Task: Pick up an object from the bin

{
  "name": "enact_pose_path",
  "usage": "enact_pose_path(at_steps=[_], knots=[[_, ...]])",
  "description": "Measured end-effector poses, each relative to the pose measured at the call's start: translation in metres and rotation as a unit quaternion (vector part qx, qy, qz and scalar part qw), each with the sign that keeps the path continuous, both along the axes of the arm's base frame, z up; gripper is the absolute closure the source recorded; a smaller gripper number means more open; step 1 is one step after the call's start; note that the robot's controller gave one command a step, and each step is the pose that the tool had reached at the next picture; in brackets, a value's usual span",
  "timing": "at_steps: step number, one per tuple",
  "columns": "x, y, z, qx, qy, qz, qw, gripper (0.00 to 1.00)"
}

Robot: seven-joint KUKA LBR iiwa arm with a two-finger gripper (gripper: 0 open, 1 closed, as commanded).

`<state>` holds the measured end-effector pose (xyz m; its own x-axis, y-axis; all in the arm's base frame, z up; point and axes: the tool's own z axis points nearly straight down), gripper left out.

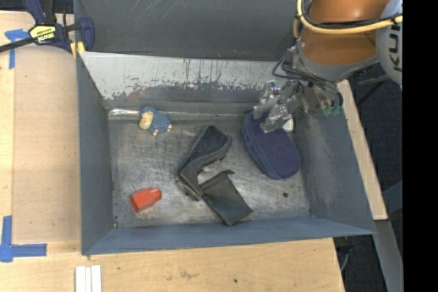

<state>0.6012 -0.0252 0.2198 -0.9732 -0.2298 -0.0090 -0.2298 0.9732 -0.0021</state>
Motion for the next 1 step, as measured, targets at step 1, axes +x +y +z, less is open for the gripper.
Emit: enact_pose_path(at_steps=[1], knots=[[-0.0004, 0.0001, -0.0031, 0.000, 0.0023, 0.000, 1.0000, 0.00]])
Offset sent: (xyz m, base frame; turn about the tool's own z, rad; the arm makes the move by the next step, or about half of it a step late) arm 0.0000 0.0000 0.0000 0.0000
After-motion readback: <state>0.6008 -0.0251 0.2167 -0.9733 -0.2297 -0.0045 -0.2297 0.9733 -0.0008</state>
